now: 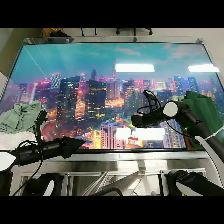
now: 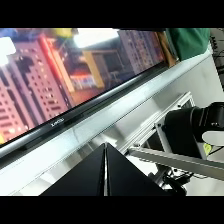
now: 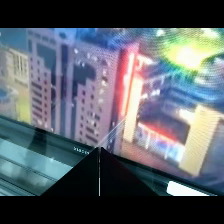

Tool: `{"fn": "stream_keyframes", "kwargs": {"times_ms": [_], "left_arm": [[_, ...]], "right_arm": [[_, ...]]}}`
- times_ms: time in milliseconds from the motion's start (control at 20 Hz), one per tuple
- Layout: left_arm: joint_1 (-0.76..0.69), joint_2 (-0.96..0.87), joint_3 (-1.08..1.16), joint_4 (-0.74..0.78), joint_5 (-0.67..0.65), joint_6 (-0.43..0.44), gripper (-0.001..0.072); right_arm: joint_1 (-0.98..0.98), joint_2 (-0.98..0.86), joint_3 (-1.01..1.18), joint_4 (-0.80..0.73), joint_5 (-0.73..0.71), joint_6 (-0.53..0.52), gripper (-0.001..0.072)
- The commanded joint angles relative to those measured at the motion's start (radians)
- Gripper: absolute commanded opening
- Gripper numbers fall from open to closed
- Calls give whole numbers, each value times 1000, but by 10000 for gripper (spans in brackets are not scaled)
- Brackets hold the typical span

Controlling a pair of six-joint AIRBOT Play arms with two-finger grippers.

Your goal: Fold the shirts.

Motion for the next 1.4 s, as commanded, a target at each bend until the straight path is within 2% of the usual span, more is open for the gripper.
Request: {"fn": "stream_keyframes", "kwargs": {"times_ms": [0, 200, 300, 450, 500, 550, 600, 700, 800, 900, 1050, 1200, 1350], "left_arm": [[1, -63, 0, 0, 6, 0, 13], [1, -226, 90, 58, 26, 53, 12], [1, -308, 206, 236, 42, 46, 12], [3, -432, 395, 587, 103, -56, 17], [3, -476, 458, 712, 131, -95, 200], [3, -518, 511, 822, 163, -143, 620], [5, -565, 558, 943, 206, -207, 703], [43, -663, 629, 1111, 251, -230, 703], [127, -770, 678, 1175, 224, -238, 703], [279, -898, 680, 1175, 216, -237, 703], [410, -1016, 661, 1175, 271, -236, 703], [479, -1109, 662, 1168, 336, -232, 703], [489, -1190, 663, 1169, 374, -216, 702]], "right_arm": [[1, 1, 0, 0, 0, 0, 18], [1, 0, 0, 0, 0, 0, 18], [1, 0, 0, 0, 0, 0, 18], [1, 1, 0, 0, 0, 0, 18], [1, 0, 0, 0, 0, 0, 18], [1, 0, 0, 0, 0, 1, 18], [1, 1, 0, 0, 0, 1, 18], [1, 1, 0, 0, 0, 0, 18], [1, 1, 0, 0, 0, 0, 18], [1, 0, 0, 0, 0, 0, 18], [1, 1, 0, 0, 0, 0, 18], [1, 0, 0, 0, 0, 1, 18], [1, 1, 0, 0, 0, 0, 18]]}}
